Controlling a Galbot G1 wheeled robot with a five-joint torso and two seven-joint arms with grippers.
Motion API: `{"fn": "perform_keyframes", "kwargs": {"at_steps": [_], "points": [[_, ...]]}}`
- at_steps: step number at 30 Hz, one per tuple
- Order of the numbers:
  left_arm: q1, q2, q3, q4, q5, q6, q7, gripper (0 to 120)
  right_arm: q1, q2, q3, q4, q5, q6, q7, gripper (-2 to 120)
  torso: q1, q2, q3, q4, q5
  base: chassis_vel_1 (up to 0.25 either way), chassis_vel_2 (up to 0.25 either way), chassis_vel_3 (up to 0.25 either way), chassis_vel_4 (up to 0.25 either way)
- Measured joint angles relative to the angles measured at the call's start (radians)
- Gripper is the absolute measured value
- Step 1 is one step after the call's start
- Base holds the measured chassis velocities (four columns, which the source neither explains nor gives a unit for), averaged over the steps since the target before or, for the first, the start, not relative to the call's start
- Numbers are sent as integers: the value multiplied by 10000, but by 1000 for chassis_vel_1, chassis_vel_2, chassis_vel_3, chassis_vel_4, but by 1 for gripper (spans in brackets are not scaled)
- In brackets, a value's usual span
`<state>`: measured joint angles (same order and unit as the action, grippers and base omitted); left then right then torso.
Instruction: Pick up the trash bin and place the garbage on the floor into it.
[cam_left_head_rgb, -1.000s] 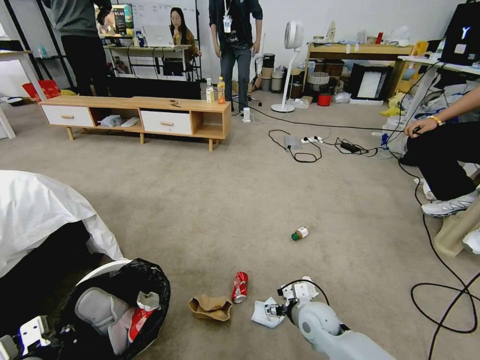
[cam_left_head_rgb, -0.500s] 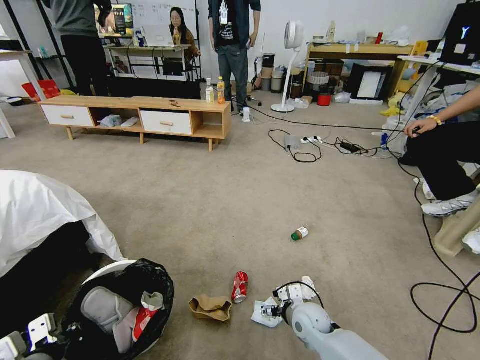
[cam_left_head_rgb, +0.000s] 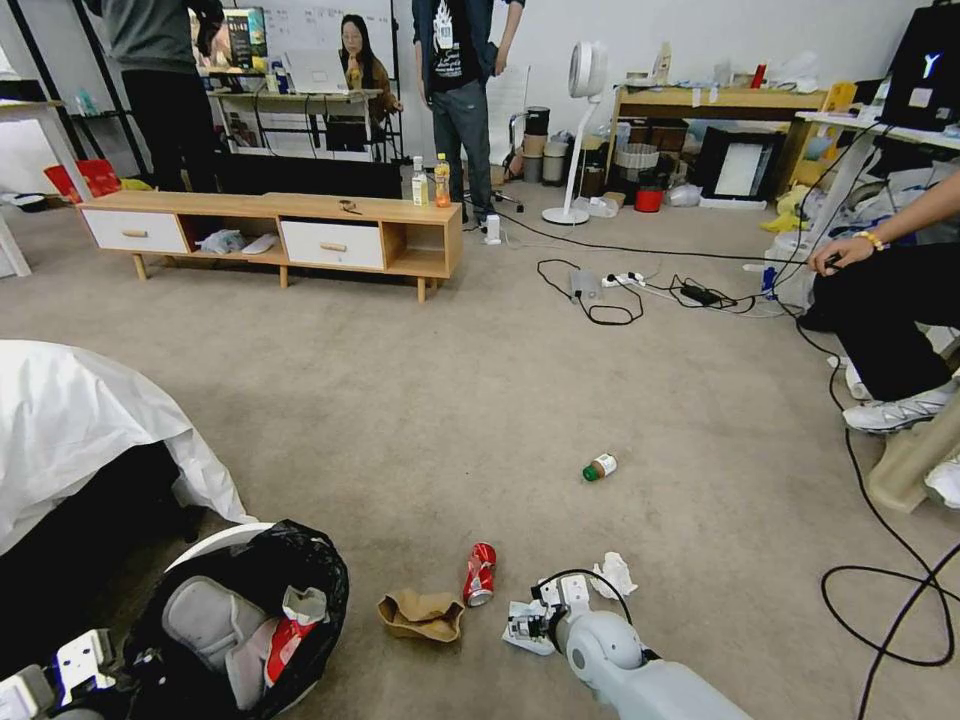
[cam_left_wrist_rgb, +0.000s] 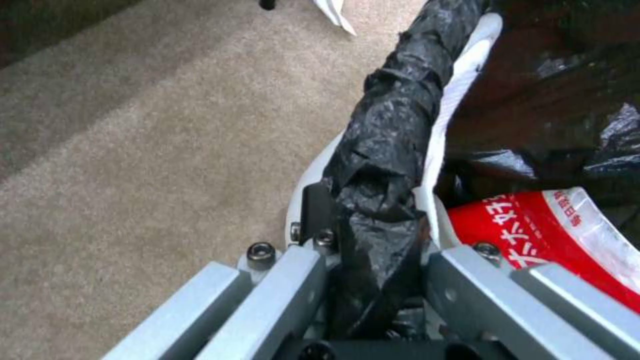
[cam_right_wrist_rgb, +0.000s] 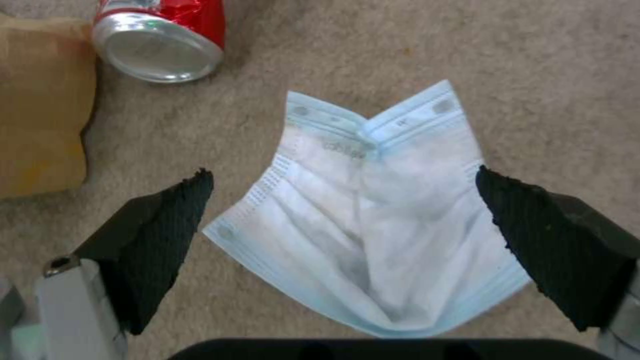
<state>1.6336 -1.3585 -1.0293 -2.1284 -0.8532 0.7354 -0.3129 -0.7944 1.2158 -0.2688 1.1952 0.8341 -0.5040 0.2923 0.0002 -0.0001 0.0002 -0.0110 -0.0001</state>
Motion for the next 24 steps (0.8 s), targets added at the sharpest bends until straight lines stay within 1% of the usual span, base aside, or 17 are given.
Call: {"fn": "perform_keyframes", "kwargs": {"at_steps": [18,24], "points": [[13,-88,46,18,101,-1,23,1,107,374,38,-1091,-472,300,-366,100,0,1,0,1,1,0,0,0,0],[16,-73,32,18,102,0,26,1,128,414,44,-1232,-566,357,-423,100,0,0,0,0,1,0,0,0,0]]}}
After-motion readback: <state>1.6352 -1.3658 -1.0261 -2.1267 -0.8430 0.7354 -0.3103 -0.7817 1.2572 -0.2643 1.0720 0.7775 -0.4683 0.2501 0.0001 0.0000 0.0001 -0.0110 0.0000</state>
